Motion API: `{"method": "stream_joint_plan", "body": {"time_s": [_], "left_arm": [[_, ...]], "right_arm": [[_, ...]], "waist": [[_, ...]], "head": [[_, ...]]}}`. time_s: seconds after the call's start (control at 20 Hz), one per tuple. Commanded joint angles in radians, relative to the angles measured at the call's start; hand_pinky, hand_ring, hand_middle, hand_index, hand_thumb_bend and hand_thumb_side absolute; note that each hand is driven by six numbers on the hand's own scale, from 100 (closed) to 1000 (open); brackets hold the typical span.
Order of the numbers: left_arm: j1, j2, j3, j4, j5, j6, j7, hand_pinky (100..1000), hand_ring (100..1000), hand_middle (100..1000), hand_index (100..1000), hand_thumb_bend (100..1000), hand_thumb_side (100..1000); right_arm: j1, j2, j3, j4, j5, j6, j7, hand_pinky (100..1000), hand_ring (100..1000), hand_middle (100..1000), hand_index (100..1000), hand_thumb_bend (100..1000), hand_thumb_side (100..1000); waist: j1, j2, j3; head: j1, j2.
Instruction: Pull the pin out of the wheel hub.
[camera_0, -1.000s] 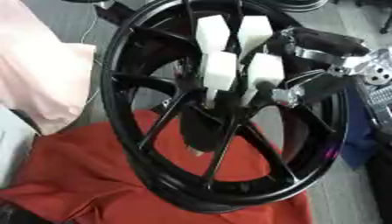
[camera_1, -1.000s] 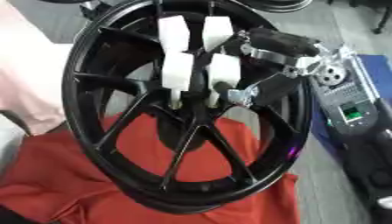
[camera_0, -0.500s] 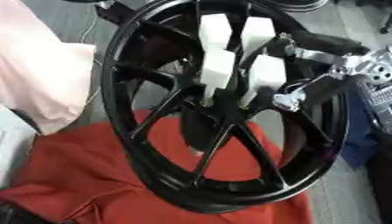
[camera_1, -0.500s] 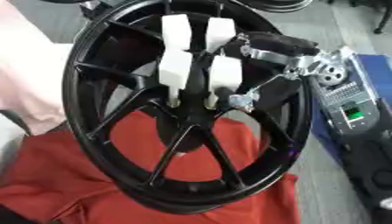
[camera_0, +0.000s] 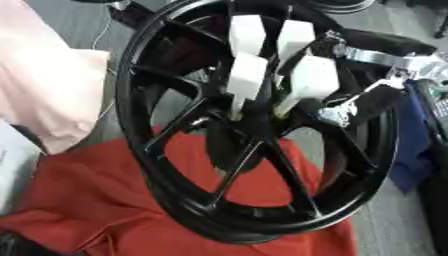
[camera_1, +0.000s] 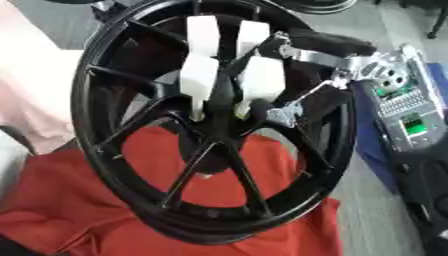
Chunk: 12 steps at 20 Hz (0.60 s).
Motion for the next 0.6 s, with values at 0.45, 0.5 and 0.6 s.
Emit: {"method": "stream_joint_plan", "body": {"time_s": [0.45, 0.5, 0.6], "left_arm": [[-0.005, 0.015, 0.001, -0.006, -0.001, -0.002, -0.008, 724, 592, 542, 762, 267, 665], [-0.006, 0.014, 0.002, -0.006, -0.001, -0.002, -0.008, 724, 592, 542, 762, 267, 665], [-0.006, 0.014, 0.003, -0.007, -0.003, -0.003, -0.007, 724, 592, 542, 762, 266, 664]], "right_arm": [[-0.027, -0.166, 0.005, -0.009, -0.263, 0.109, 0.036, 492, 332, 355, 628, 100, 545], [-0.026, -0.195, -0.003, 0.004, -0.311, 0.130, 0.036, 491, 329, 352, 628, 100, 545], [-0.020, -0.250, -0.034, 0.021, -0.397, 0.166, 0.036, 490, 324, 348, 627, 100, 545]], "waist": [[0.003, -0.044, -0.004], [0.002, -0.047, -0.003], [0.002, -0.051, 0.000]], "head": [[-0.010, 0.005], [-0.013, 0.005], [-0.015, 0.005]]}}
